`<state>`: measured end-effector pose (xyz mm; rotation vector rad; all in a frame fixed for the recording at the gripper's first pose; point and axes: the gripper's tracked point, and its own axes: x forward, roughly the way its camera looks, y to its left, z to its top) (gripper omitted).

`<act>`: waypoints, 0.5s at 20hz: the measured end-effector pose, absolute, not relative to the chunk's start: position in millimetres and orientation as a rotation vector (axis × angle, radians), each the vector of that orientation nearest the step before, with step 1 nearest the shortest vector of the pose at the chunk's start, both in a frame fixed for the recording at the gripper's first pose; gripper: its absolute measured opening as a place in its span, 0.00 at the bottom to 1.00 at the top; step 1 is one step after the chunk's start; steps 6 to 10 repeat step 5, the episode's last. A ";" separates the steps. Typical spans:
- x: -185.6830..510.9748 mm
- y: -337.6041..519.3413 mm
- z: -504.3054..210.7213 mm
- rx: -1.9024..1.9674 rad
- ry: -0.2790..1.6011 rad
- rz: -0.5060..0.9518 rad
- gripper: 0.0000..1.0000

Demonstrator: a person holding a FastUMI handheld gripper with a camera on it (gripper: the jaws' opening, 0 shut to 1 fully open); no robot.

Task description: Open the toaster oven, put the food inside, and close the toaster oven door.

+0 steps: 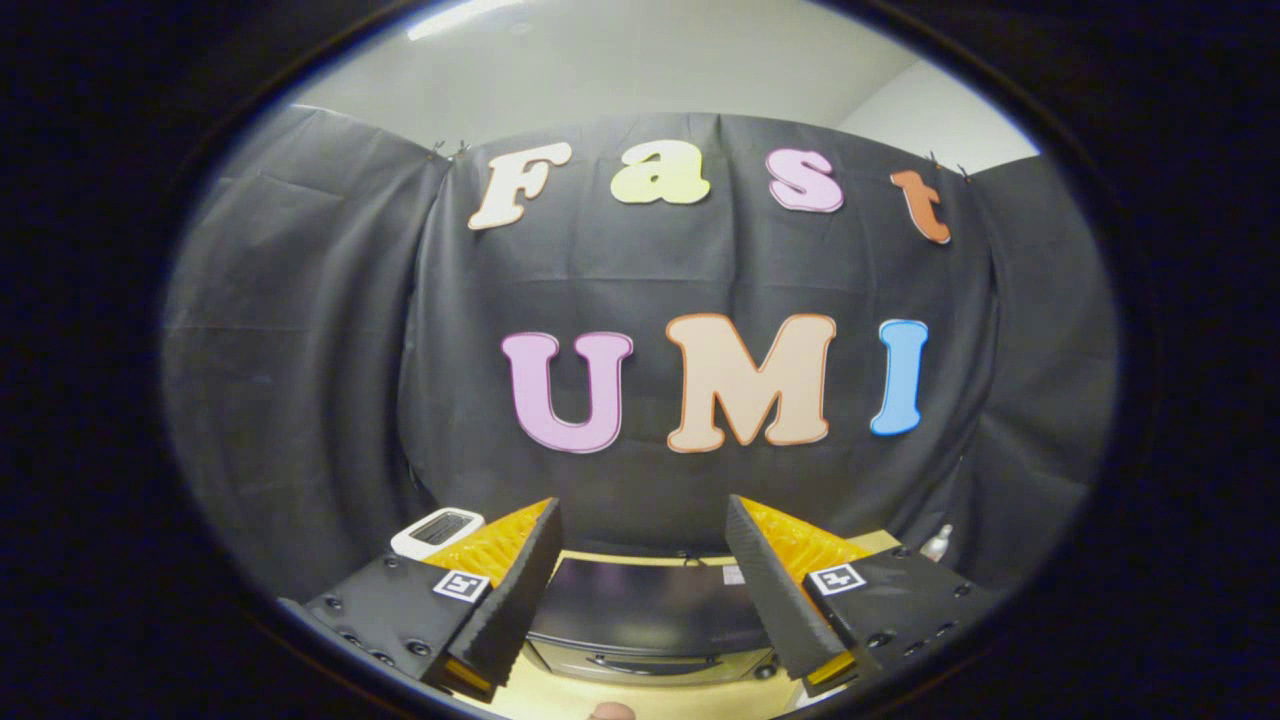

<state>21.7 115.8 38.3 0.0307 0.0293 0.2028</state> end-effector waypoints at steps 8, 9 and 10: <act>22.3 114.6 55.6 0.034 0.004 0.211 1.00; 22.3 114.6 55.6 0.034 0.004 0.211 1.00; 22.3 114.6 55.6 0.034 0.004 0.211 1.00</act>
